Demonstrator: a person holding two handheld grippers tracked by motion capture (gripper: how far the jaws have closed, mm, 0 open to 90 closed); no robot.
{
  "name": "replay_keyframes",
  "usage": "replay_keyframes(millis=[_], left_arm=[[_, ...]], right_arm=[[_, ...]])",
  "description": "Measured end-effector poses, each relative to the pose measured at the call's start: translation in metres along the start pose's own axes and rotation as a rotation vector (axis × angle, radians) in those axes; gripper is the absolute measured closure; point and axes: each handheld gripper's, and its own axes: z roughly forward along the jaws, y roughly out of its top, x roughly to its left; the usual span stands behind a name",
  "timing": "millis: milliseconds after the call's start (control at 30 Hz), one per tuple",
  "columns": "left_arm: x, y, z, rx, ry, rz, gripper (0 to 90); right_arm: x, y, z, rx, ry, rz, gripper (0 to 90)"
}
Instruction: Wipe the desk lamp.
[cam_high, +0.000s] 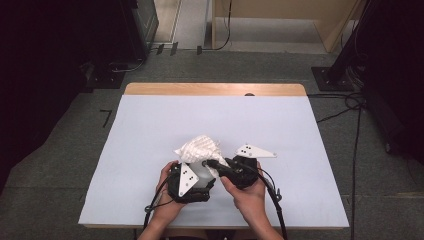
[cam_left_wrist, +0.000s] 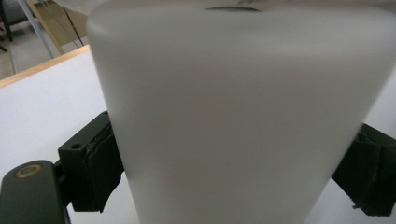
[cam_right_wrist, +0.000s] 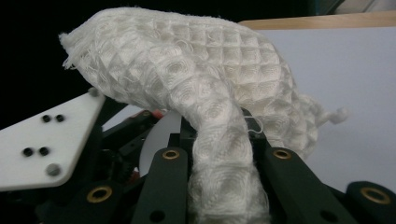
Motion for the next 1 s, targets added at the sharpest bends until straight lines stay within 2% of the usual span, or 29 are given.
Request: replay_keyframes(millis=[133, 200, 300, 433, 533, 667, 733, 833, 867, 900, 1000], left_arm=[[-0.008, 0.002, 0.002, 0.001, -0.005, 0.03, 8.8], [-0.009, 0.003, 0.002, 0.0, -0.004, 0.039, 8.7], [-0.008, 0.003, 0.002, 0.003, -0.013, 0.034, 8.7], [-0.007, 0.004, 0.001, 0.004, -0.022, 0.032, 8.7], [-0.008, 0.006, -0.002, -0.002, -0.034, 0.03, 8.6], [-0.006, 0.006, 0.001, 0.01, -0.063, 0.013, 8.6], [-0.006, 0.006, 0.002, 0.007, -0.064, 0.009, 8.6], [-0.008, 0.008, 0.002, 0.02, -0.055, 0.029, 8.7], [-0.009, 0.008, 0.002, 0.022, -0.048, 0.035, 8.7], [-0.011, 0.008, 0.003, 0.019, -0.045, 0.038, 8.7], [-0.01, 0.008, 0.003, 0.018, -0.045, 0.035, 8.7]], right_arm=[[-0.004, -0.001, -0.002, -0.008, -0.072, -0.025, 77.6], [-0.008, -0.001, -0.003, -0.008, -0.084, -0.023, 77.6], [-0.011, -0.001, -0.004, -0.003, -0.136, -0.053, 77.6], [-0.017, -0.001, -0.004, 0.009, -0.143, -0.033, 77.7], [-0.019, -0.002, -0.004, 0.019, -0.17, -0.041, 77.6], [-0.024, -0.003, -0.004, 0.029, -0.174, -0.016, 76.9], [-0.027, -0.003, -0.003, 0.034, -0.163, 0.011, 72.6], [-0.033, -0.002, -0.003, 0.039, -0.083, 0.082, 52.2], [-0.034, -0.001, -0.003, 0.033, -0.062, 0.093, 49.3], [-0.034, -0.001, -0.004, 0.022, -0.056, 0.1, 51.3], [-0.032, -0.002, -0.006, 0.006, -0.067, 0.058, 63.4]])
